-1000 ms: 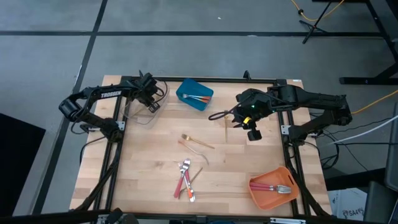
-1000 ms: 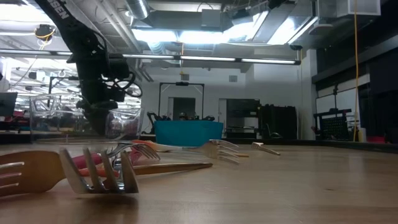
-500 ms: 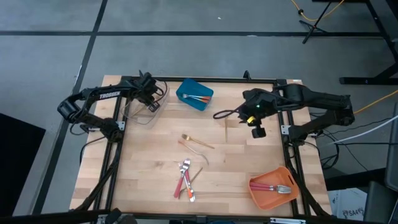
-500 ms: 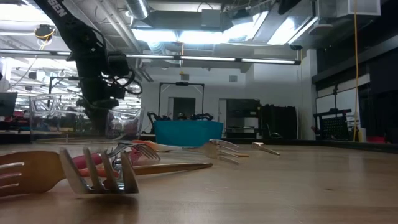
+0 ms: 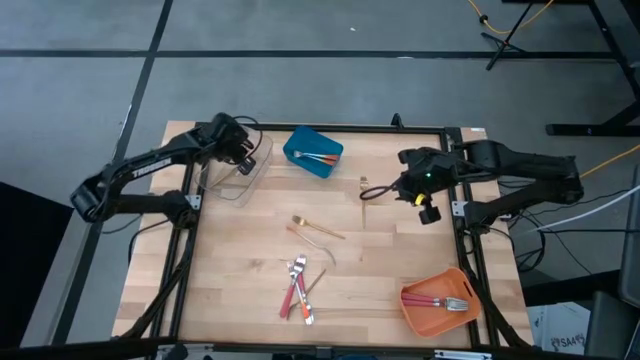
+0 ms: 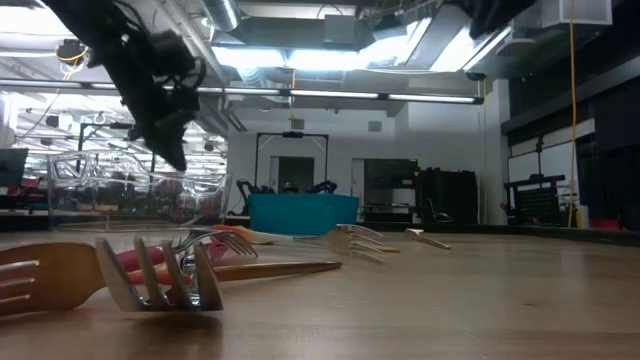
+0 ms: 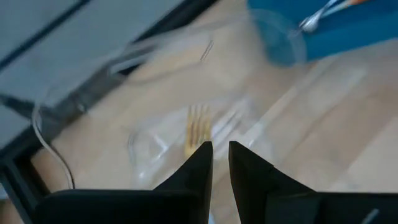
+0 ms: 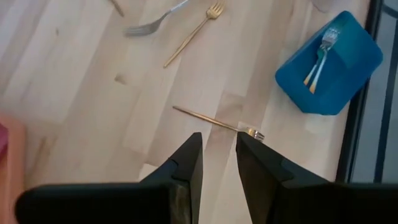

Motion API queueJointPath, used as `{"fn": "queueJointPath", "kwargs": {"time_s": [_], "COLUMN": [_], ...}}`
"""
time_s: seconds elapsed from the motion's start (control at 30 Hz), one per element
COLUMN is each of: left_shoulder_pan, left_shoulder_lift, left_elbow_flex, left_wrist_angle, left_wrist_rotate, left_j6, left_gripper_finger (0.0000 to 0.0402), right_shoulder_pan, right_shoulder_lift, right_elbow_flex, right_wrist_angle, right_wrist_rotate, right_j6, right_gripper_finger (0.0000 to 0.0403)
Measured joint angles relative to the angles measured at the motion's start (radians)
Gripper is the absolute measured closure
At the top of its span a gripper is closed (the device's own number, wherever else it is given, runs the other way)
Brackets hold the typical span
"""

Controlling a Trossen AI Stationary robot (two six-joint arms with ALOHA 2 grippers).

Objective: Sort silverware by color (type)
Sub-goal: Put the gold fork into the transparent bin

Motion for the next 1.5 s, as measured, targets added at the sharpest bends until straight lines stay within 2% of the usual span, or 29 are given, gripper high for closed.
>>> {"fn": "queueJointPath", "kwargs": {"time_s": [0.27,0.5,0.63,0.87,1.1,1.5], "left_shoulder_pan": [-0.125,-0.237,-0.296,-0.369,-0.411,-0.443], "left_shoulder_lift": [-0.104,-0.108,-0.107,-0.103,-0.102,-0.102], "left_elbow_flex": [0.000,0.000,0.000,0.000,0.000,0.000], "left_wrist_angle": [0.102,0.206,0.220,0.224,0.225,0.227], "left_wrist_rotate": [0.000,-0.004,-0.007,-0.012,-0.060,-0.077], "left_j6": [-0.081,-0.099,-0.099,-0.099,-0.099,-0.099], "left_gripper_finger": [0.0355,0.0355,0.0355,0.0355,0.0355,0.0355], "right_shoulder_pan": [0.000,-0.010,-0.055,-0.188,-0.292,-0.307], "right_shoulder_lift": [0.008,0.017,0.051,0.169,0.322,0.539], "right_elbow_flex": [-0.132,-0.265,-0.312,-0.338,-0.338,-0.339], "right_wrist_angle": [0.160,0.385,0.427,0.435,0.473,0.552], "right_wrist_rotate": [0.010,0.111,0.105,0.095,-0.050,-0.073], "right_j6": [-0.154,-0.310,-0.377,-0.415,-0.490,-0.607], "right_gripper_finger": [0.0315,0.0315,0.0315,0.0315,0.0315,0.0315]}}
